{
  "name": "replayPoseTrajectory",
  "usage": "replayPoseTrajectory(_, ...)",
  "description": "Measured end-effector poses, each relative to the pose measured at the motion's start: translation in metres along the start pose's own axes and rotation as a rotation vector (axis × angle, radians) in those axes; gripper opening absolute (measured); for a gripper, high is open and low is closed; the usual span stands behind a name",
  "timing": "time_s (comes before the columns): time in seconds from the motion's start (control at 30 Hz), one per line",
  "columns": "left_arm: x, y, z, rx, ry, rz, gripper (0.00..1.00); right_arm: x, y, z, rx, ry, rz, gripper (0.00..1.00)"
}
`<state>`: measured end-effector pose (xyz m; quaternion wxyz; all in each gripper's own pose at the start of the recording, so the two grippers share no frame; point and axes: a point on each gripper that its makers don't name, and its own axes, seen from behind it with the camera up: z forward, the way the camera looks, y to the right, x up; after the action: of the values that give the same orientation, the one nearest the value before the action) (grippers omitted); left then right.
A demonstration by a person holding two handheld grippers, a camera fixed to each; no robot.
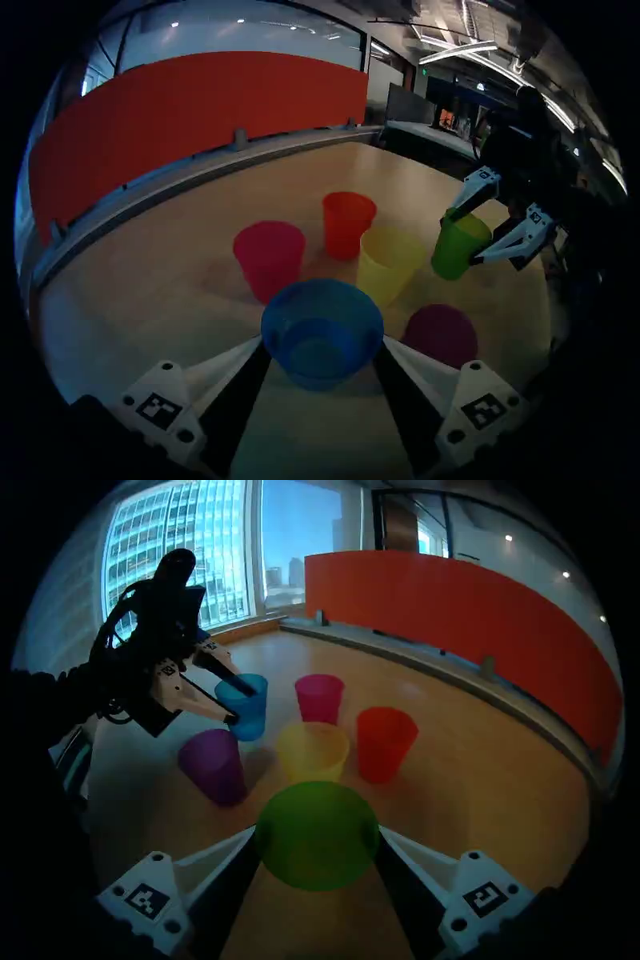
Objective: Pour water
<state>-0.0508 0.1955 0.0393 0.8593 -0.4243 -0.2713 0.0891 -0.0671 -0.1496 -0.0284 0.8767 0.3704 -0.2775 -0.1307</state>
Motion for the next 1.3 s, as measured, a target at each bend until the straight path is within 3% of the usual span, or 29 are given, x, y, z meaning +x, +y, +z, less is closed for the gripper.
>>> replayPoseTrajectory(0.63,0.051,0.001,-0.04,0.047,0.183,-0.013,0.84,0.054,0.002,-0.021,-0.038,0.117,-0.044,0.92)
replayPoseTrajectory(1.3,0.103,0.002,-0.09,0.091,0.374,-0.033,0.84,0.116,-0.006,-0.047,-0.06,0.299,-0.072,0.92)
